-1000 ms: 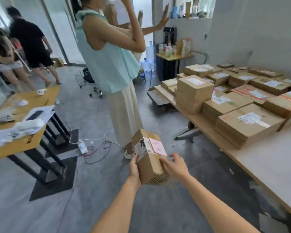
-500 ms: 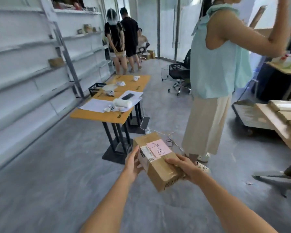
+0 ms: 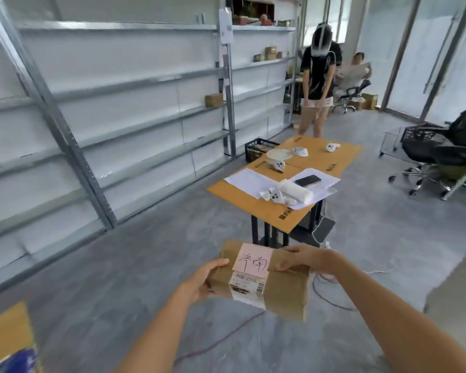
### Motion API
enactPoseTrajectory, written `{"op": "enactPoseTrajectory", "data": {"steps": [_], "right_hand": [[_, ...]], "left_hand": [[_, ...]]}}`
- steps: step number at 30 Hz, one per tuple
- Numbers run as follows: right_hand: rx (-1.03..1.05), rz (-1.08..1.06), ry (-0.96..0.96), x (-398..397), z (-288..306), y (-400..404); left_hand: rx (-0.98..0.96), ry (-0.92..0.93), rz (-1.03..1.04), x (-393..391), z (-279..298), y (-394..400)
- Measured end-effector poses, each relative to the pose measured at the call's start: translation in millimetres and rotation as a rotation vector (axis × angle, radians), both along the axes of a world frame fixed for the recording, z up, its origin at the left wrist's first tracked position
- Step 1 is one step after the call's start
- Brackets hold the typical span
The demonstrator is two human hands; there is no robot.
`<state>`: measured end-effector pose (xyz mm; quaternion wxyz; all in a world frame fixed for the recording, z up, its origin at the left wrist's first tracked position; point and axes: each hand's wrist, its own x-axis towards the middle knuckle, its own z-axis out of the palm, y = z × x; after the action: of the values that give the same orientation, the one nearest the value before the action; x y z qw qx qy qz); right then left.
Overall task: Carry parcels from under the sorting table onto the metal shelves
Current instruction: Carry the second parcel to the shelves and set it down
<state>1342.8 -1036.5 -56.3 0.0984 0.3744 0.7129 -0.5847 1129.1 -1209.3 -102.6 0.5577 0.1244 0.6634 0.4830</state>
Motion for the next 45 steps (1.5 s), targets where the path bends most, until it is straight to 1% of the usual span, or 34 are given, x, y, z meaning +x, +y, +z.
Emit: {"op": "enactPoseTrajectory", "data": {"steps": [3,6,9,14,17,19,22,24,29,35,41,45], "right_hand": [[0.068,-0.049,0.018,-60.5,-3.0,19.3],[0.156,-0.120,0.077,-122.7,-8.3,22.4],[0.135,-0.180,0.153,-185.7,-23.5,24.5],[0.162,-0.192,0.265,-297.7,-44.0,36.6],[0.148,-0.205,0.335,-365.5,-48.7,46.6],[0.165,-0.203,0.340,-406.9,-47.7,51.8],[0.186,-0.200,0.303,-463.0,-44.6,62.4],[0.203,-0.188,0.294,-495.8,-41.4,72.6],[0.176,-0.182,0.345,-566.2,-33.8,98.8],[0.184,-0.171,0.361,-659.4,-29.5,150.8],[0.192,-0.191,0.407,-768.9,-22.6,238.2],[0.190,-0.192,0.397,-834.5,-15.7,294.4]], "left_hand": [[0.060,0.036,0.124,-35.1,-0.4,-1.2],[0.111,0.055,0.298,-76.4,-8.7,-0.9],[0.144,0.097,0.430,-121.0,-14.0,3.5],[0.183,0.113,0.654,-214.4,-25.2,26.0],[0.161,0.100,0.720,-278.0,-28.2,40.4],[0.143,0.133,0.740,-318.1,-28.2,49.9],[0.064,0.327,0.723,-376.5,-23.4,63.1],[0.024,0.394,0.688,-409.1,-14.4,70.0],[0.062,0.408,0.586,-478.4,-0.9,84.2],[0.073,0.421,0.547,-567.7,3.6,129.5],[0.093,0.463,0.521,-677.2,15.2,214.8],[0.119,0.462,0.501,-743.9,28.3,275.8]]}}
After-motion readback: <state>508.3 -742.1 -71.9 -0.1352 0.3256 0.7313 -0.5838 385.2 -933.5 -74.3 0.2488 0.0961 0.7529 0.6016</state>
